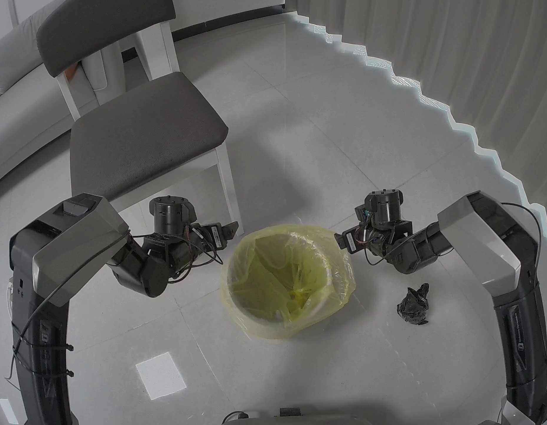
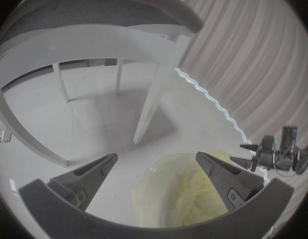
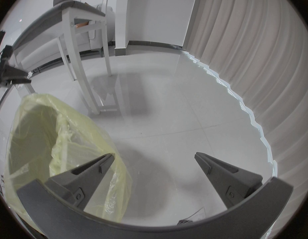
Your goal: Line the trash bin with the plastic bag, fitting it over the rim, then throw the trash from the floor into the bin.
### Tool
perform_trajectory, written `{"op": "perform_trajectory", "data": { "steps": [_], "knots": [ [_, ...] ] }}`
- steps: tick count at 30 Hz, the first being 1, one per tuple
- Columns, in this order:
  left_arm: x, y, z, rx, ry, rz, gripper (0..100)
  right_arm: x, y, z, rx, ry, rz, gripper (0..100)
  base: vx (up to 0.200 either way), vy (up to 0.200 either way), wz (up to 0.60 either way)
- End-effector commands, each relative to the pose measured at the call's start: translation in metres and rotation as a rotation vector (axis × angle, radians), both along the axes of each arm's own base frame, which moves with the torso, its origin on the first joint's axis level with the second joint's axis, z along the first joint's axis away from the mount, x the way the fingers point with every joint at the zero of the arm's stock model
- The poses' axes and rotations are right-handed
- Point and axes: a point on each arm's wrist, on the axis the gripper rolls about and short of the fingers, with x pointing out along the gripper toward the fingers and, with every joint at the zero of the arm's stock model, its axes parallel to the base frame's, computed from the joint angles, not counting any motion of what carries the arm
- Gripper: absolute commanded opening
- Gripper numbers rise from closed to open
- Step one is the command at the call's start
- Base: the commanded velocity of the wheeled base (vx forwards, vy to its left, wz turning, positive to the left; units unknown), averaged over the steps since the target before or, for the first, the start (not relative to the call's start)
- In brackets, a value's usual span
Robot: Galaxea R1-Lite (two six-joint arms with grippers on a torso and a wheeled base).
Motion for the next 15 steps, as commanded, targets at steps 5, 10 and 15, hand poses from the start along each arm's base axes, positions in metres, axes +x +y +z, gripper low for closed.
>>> {"op": "perform_trajectory", "data": {
  "steps": [5,10,15],
  "knots": [
    [-0.028,-0.023,0.0,0.032,-0.006,-0.11,100,-0.015,-0.004,0.05,0.023,-0.068,-0.002,100,0.0,0.0,0.0],
    [-0.028,-0.028,-0.013,0.05,0.02,-0.123,100,-0.022,-0.007,0.065,0.033,-0.086,-0.003,100,0.0,0.0,0.0],
    [-0.026,-0.029,-0.025,0.074,0.034,-0.133,100,-0.029,-0.006,0.064,0.029,-0.07,0.002,100,0.0,0.0,0.0]
  ]
}}
